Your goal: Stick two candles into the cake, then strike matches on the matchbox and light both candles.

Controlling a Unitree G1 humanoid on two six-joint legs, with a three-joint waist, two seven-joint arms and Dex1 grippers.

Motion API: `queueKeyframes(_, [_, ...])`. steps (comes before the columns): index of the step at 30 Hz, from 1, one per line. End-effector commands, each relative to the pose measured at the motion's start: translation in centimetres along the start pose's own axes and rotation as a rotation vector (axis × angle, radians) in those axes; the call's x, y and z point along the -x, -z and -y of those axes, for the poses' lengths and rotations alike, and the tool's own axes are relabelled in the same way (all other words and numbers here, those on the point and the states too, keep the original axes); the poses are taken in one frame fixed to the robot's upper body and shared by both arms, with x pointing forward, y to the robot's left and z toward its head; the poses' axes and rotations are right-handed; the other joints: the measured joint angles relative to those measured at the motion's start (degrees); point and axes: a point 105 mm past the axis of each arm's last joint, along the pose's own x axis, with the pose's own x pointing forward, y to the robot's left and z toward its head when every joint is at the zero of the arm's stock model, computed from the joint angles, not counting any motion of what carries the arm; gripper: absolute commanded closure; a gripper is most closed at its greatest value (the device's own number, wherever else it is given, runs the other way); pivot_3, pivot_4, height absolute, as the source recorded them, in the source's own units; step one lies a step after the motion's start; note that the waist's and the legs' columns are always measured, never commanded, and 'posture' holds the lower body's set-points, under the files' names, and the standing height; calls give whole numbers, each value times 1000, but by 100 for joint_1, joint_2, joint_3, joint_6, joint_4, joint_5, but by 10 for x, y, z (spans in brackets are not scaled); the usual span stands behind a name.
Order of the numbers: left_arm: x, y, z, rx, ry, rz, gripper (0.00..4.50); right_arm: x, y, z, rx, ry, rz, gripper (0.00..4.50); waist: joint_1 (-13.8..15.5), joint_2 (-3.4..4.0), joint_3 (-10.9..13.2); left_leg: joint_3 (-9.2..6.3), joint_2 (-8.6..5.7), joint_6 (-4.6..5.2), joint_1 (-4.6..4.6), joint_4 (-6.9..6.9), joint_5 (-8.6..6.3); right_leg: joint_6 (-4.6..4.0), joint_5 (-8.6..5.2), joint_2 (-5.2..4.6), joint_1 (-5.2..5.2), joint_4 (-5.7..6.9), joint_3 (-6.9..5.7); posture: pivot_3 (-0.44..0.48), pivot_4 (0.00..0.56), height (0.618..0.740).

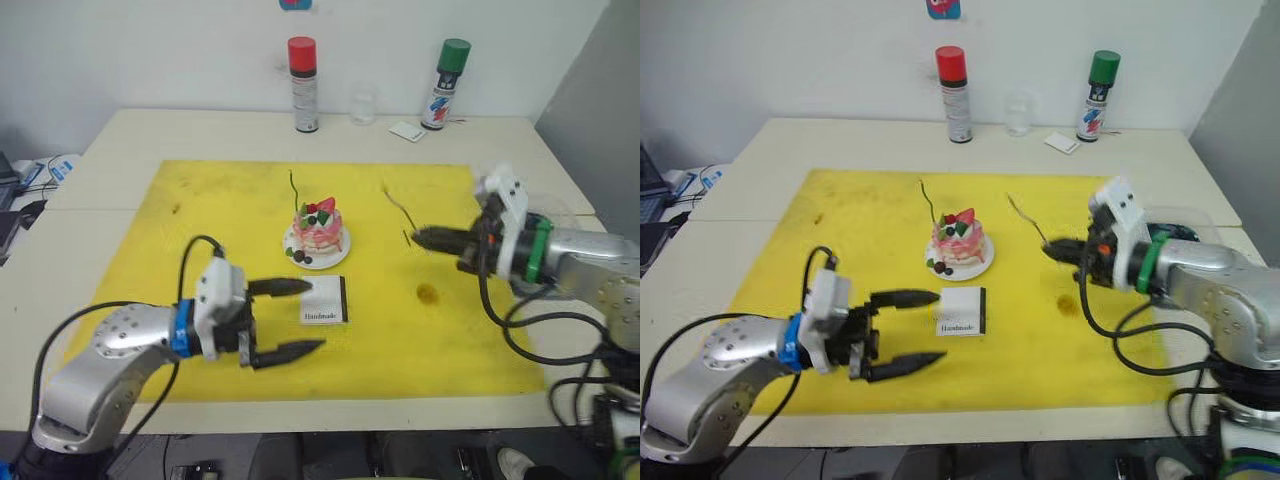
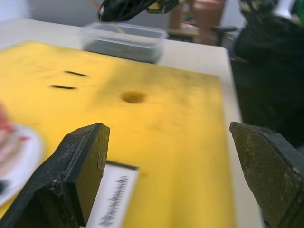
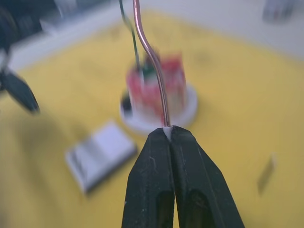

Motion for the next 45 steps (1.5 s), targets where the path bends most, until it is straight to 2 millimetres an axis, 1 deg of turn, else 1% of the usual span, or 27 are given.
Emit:
queueKeyframes(1, [6,-26,-11,-28,-28,65,0,-18,-24,-3,115,42,216,4487,3,0,0,0,0,0,-8,0,0,0,0,-1,-5,-3,0,0,150,740])
queueKeyframes(5, [11,-40,-26,-36,-87,86,0,-43,-24,-18,141,7,363,4487,-28,1,0,7,-1,0,-12,-2,0,-29,18,-4,-11,-4,4,0,150,740])
queueKeyframes(9, [13,-48,-47,-72,-188,92,0,-65,-9,-23,104,9,436,4487,-31,2,1,-3,3,-1,-8,-3,0,-32,17,1,-13,22,-5,0,150,740])
queueKeyframes(15, [16,-56,-53,-101,-204,62,0,-91,10,-22,76,26,478,4487,-33,2,1,2,0,-4,1,3,3,-36,19,0,-13,42,0,0,150,740])
queueKeyframes(19, [20,-58,-54,-128,-210,23,0,-103,28,-14,49,66,474,4487,-35,3,2,2,2,-5,10,2,3,-41,16,1,-14,57,0,0,150,740])
queueKeyframes(22, [20,-57,-51,-124,-202,3,0,-108,38,-7,48,99,471,4487,-34,4,3,2,1,-5,14,2,3,-45,13,1,-14,66,0,0,150,740])
queueKeyframes(26, [20,-54,-49,-130,-195,-18,0,-111,45,1,25,138,479,4487,-38,4,3,4,1,-6,18,1,3,-46,13,1,-14,71,2,0,150,740])
queueKeyframes(32, [22,-51,-49,-120,-186,-40,0,-115,45,2,22,149,499,4487,-39,5,4,4,2,-6,20,1,3,-48,12,1,-14,74,3,0,150,740])
queueKeyframes(35, [21,-50,-50,-116,-188,-47,0,-117,46,6,32,172,499,4487,-40,6,4,4,2,-6,20,1,3,-48,12,1,-14,74,3,0,150,740])
queueKeyframes(37, [19,-53,-52,-109,-196,-32,0,-118,48,8,34,183,497,4487,-40,6,4,4,2,-6,20,1,3,-48,12,1,-14,74,2,0,150,740])
queueKeyframes(39, [17,-56,-52,-105,-193,-24,0,-118,50,8,27,180,494,4487,-36,6,4,3,2,-6,20,1,3,-48,12,0,-13,74,2,0,150,740])
queueKeyframes(43, [14,-55,-52,-96,-185,-35,0,-121,55,0,26,153,484,4487,-44,6,4,5,1,-6,20,0,3,-48,12,0,-13,74,5,0,150,740])
queueKeyframes(45, [13,-56,-51,-86,-177,-38,0,-122,58,0,21,161,479,4487,-48,6,4,4,2,-6,20,-1,3,-49,12,1,-14,74,3,0,150,740])
